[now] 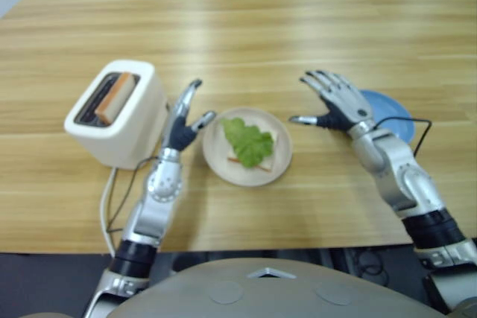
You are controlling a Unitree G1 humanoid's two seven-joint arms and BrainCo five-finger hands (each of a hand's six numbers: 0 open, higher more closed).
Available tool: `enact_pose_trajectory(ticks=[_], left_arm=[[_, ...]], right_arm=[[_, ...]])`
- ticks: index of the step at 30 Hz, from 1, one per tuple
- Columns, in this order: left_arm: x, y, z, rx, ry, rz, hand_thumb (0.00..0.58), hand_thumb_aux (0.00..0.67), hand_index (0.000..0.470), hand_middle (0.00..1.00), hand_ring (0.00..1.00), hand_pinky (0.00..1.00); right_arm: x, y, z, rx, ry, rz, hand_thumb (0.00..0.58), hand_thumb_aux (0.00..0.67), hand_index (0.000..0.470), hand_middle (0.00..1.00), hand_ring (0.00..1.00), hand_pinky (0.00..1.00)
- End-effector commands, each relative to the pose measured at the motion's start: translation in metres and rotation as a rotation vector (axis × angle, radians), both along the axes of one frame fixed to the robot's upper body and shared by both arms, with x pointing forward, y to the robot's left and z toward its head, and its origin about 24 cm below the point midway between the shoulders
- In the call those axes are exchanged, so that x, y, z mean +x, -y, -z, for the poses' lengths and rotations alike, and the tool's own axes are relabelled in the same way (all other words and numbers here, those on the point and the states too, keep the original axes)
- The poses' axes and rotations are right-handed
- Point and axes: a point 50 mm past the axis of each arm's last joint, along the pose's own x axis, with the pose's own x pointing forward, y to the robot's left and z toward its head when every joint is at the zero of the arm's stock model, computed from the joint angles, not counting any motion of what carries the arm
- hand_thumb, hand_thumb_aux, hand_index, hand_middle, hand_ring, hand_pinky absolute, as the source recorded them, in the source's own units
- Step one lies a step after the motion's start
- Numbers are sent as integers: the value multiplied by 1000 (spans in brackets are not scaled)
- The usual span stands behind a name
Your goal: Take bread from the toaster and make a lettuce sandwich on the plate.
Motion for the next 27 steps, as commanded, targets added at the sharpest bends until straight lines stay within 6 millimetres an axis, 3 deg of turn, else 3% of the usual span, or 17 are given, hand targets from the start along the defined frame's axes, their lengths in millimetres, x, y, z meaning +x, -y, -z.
enact_pose_trajectory(ticks=[1,4,9,13,16,20,27], left_arm=[[-10,-26,-67,139,201,-60,0,0,0,0,0,0],[-18,-49,-106,375,304,-177,0,0,0,0,0,0],[-14,-87,-122,732,246,-395,0,0,0,0,0,0],[-4,-121,-105,929,74,-543,0,0,0,0,0,0],[1,-140,-82,989,-99,-580,0,0,0,0,0,0],[3,-147,-49,992,-283,-554,0,0,0,0,0,0],[5,-152,-22,964,-443,-516,0,0,0,0,0,0]], right_arm=[[-6,1,17,396,-133,0,0,0,0,0,0,0],[-9,0,33,661,-223,9,0,0,0,0,0,0],[-13,-1,49,739,-270,34,0,0,0,0,0,0],[-13,-2,51,741,-276,31,0,0,0,0,0,0],[-13,-2,50,740,-272,31,0,0,0,0,0,0],[-13,-2,50,737,-271,32,0,0,0,0,0,0],[-15,-2,51,732,-270,36,0,0,0,0,0,0]])
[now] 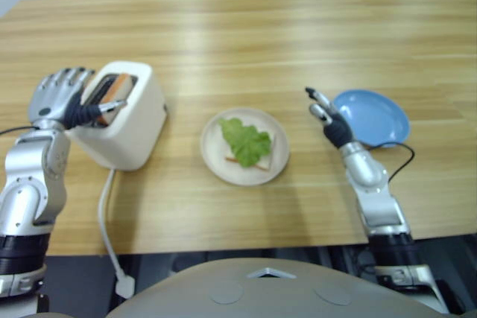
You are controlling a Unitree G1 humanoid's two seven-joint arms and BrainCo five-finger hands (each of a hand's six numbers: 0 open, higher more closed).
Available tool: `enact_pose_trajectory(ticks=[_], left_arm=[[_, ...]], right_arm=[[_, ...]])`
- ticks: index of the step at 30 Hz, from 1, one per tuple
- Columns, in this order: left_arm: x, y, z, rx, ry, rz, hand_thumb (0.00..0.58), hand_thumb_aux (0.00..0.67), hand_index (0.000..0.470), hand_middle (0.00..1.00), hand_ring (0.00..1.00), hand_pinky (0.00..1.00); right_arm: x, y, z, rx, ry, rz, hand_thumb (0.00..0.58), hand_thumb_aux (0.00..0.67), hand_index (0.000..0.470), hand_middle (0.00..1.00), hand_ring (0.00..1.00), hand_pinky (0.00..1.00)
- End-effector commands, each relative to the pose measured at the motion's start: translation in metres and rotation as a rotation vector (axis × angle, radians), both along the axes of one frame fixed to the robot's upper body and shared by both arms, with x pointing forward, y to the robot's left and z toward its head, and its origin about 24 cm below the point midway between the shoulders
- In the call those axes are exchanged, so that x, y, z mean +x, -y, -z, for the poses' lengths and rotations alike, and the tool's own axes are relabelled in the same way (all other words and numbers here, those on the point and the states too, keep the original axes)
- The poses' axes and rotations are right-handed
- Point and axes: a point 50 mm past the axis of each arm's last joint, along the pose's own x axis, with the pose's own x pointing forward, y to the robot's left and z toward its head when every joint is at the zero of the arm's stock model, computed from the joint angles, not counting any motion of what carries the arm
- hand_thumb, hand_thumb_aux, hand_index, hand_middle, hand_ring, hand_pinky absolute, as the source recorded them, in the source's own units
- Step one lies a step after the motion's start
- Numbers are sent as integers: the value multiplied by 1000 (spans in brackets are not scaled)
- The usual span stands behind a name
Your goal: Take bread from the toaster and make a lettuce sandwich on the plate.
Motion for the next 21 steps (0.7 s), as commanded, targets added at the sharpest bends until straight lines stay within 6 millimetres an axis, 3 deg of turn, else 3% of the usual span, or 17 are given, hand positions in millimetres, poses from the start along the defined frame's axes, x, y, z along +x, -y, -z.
enact_pose_trajectory(ticks=[1,8,9,10,11,12,13,14,15,16,21], left_arm=[[0,0,17,-41,-84,-16,0,0,0,0,0,0],[-1,-2,29,-62,-144,-40,0,0,0,0,0,0],[-1,-3,30,-61,-154,-49,23,13,9,0,0,0],[-1,-5,32,-63,-163,-56,144,89,61,0,0,0],[-1,-5,33,-66,-173,-61,144,89,61,0,0,0],[-1,-6,34,-71,-180,-63,501,423,290,0,0,0],[-2,-5,35,-79,-179,-64,573,596,409,0,0,0],[-2,-5,35,-86,-170,-64,580,670,460,208,208,208],[-2,-5,34,-94,-156,-64,580,670,460,933,933,933],[-2,-5,32,-100,-139,-62,580,670,460,1000,1000,1000],[2,4,9,-132,24,-13,580,670,460,1000,1000,1000]], right_arm=[[-1,2,3,-6,-11,9,0,0,0,0,0,0],[-2,3,5,-13,-15,12,0,0,0,0,0,0],[-2,3,5,-14,-15,12,0,0,0,0,0,0],[-2,3,5,-14,-15,12,0,0,0,0,0,0],[-2,3,5,-15,-15,12,0,0,0,0,0,0],[-2,3,5,-16,-15,12,0,0,0,0,0,0],[-2,3,5,-17,-15,12,0,0,0,0,0,0],[-2,3,5,-17,-14,13,0,0,0,0,0,0],[-2,3,5,-19,-14,13,0,0,0,0,0,0],[-2,3,5,-20,-14,13,0,0,0,0,0,0],[-3,3,6,-34,-14,15,0,0,0,0,0,0]])
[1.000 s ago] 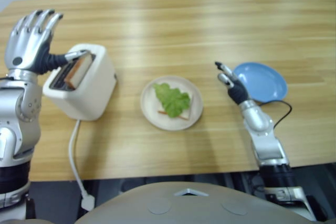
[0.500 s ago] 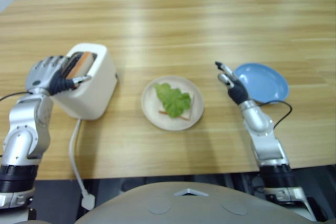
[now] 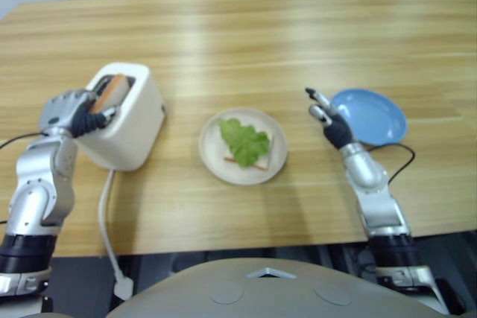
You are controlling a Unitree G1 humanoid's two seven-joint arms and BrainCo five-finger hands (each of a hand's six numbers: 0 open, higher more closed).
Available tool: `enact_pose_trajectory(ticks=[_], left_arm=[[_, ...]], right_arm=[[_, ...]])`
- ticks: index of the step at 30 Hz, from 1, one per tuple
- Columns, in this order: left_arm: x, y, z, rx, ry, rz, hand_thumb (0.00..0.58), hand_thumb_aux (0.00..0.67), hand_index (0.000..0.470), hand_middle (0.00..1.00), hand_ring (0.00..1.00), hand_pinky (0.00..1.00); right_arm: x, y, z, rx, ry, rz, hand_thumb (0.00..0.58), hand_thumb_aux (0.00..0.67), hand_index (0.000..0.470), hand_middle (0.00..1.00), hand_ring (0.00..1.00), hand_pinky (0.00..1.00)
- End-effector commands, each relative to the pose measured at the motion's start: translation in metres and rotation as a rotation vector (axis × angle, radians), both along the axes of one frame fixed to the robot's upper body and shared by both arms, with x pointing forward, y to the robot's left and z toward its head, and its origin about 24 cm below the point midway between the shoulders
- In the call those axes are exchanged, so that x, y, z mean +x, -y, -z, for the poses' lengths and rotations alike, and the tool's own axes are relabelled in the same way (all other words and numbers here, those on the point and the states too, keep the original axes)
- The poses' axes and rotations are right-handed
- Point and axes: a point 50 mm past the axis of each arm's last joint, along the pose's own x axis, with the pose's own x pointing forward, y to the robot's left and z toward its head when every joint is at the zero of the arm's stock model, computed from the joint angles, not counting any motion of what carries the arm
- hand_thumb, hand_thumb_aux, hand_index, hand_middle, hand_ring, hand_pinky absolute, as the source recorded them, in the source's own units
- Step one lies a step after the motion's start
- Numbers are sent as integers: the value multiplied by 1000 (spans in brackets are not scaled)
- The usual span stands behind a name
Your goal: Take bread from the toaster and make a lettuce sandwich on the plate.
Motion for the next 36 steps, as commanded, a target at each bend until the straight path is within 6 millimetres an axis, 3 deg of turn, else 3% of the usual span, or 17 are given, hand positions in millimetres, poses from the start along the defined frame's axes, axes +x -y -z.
enact_pose_trajectory(ticks=[1,7,10,15,19,23,29,36], left_arm=[[1,7,-8,-52,81,31,580,670,460,1000,1000,1000],[-1,29,-38,-101,308,150,580,670,460,1000,1000,1000],[-6,41,-57,-211,458,223,580,670,460,1000,1000,1000],[-31,44,-104,-385,807,307,580,670,460,1000,1000,1000],[-40,49,-118,-472,898,380,580,670,460,1000,1000,1000],[-25,67,-100,-696,763,466,580,670,460,1000,1000,1000],[20,116,-24,-1064,244,585,580,670,460,1000,1000,1000],[43,162,34,-1190,-141,662,580,670,460,1000,1000,1000]], right_arm=[[0,2,4,-21,-15,10,0,0,0,0,0,0],[0,3,6,-39,-16,13,0,0,0,0,0,0],[0,3,7,-43,-17,13,0,0,0,0,0,0],[1,2,9,-46,-20,12,0,0,0,0,0,0],[2,2,11,-45,-22,15,0,0,0,0,0,0],[4,2,12,-41,-24,19,0,0,0,0,0,0],[8,7,13,-32,-19,45,0,0,0,0,0,0],[12,17,16,-6,-19,93,0,0,0,0,0,0]])
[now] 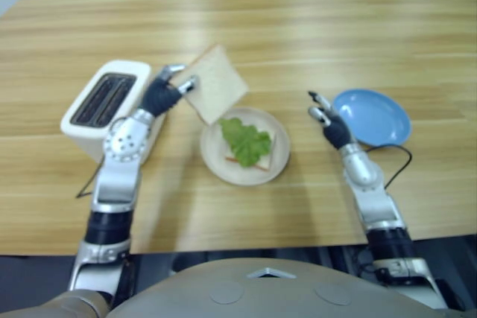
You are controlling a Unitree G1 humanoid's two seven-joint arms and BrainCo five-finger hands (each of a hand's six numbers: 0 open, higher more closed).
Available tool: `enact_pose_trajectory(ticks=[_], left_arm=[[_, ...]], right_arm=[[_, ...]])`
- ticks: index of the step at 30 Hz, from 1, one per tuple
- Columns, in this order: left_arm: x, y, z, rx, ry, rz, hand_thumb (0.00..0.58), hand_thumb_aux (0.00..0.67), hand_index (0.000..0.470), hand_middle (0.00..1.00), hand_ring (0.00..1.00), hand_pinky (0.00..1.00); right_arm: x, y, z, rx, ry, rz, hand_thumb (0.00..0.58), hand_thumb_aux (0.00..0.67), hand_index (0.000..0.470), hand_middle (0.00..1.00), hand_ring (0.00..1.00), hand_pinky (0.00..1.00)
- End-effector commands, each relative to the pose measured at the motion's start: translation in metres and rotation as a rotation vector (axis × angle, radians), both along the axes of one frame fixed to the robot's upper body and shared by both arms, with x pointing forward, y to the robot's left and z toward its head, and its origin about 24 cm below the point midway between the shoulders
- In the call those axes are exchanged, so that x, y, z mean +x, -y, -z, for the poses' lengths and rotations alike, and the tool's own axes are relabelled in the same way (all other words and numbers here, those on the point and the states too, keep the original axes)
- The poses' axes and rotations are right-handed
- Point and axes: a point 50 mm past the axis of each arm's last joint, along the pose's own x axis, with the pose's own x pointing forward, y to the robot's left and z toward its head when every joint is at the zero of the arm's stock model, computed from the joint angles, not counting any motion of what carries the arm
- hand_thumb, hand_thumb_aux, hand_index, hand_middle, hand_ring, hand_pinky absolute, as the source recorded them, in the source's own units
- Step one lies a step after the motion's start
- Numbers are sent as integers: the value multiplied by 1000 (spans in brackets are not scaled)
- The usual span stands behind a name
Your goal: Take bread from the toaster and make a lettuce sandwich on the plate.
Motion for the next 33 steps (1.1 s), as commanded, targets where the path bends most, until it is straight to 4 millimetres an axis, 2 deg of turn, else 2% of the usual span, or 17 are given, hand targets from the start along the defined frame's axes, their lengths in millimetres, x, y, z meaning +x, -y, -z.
enact_pose_trajectory(ticks=[1,5,13,18,25,33], left_arm=[[7,27,25,43,-107,186,580,670,460,1000,1000,1000],[19,40,38,144,-147,326,580,670,460,1000,1000,1000],[40,51,50,196,-257,536,580,670,460,1000,1000,1000],[56,54,52,279,-246,541,580,670,460,1000,1000,1000],[69,58,56,379,-238,554,580,670,460,1000,1000,1000],[70,70,69,486,-262,617,580,670,460,1000,1000,1000]], right_arm=[[2,6,1,18,2,25,0,0,0,0,0,0],[2,10,3,17,0,30,0,0,0,0,0,0],[4,10,8,19,-9,36,0,0,0,0,0,0],[4,9,10,19,-14,32,0,0,0,0,0,0],[4,9,9,15,-14,28,0,0,0,0,0,0],[1,5,9,8,-14,9,0,0,0,0,0,0]])
